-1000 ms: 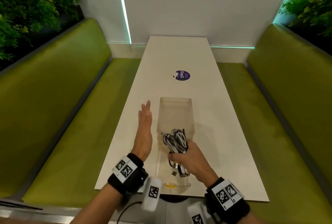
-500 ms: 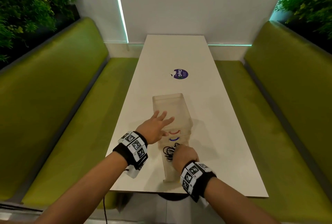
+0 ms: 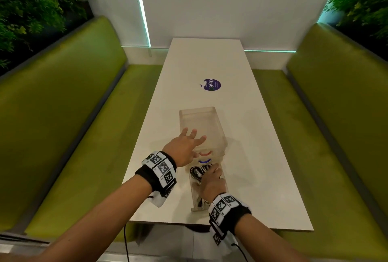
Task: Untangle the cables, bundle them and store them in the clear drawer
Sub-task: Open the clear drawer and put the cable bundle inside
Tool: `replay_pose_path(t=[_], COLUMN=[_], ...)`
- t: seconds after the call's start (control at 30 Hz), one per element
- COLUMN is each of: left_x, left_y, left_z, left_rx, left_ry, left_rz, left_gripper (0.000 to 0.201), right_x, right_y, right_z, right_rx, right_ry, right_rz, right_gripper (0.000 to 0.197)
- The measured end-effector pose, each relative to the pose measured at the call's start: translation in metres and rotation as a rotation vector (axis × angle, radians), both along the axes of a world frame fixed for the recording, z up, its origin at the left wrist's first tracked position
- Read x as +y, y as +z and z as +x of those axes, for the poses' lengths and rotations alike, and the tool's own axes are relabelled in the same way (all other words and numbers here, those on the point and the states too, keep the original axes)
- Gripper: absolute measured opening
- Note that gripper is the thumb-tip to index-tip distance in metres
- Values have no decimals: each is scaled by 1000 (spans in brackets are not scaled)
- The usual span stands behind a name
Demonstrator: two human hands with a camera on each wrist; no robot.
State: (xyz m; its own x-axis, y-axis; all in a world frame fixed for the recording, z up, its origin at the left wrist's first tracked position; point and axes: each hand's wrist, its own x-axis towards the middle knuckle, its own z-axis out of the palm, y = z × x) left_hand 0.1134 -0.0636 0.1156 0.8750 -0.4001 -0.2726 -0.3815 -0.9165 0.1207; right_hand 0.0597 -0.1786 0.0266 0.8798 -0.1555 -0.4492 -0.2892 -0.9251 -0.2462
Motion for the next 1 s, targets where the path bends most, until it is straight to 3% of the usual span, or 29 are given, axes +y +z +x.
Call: replay_pose_path(t=[0.17,0.23,0.3,0.43,0.57,0.7,0.8,1.0], left_x=[0,0,0,1,1,0,0,0], left_y=[-2,-1,-2,0,2,0,-2,-1], left_z=[1,1,0,-2,-2,-2,-2,-4], left_rx=[-10,-5,0,3,-6,-8,-7,-19], left_ry=[6,9,11,11,15,25,38,40], left_rz=[5,7,12,9,7,-1,-5,0], left_gripper=[65,65,65,65,65,64,64,63], right_x=[-26,-30,-29,-23,-28,-25,-23,-19], right_y=[4,1,-10,0,1,-3,-17,-20], right_z=[-7,-20,-32,-38,-44,-48,-48,-55], right_rx=[121,40,-157,-171,-203,-170,-246,-236], right_ry=[180,287,320,442,430,329,258,241], right_rz=[248,183,55,-248,-417,-249,-83,-84], right_gripper=[108,91,79,85,105,115,106,97])
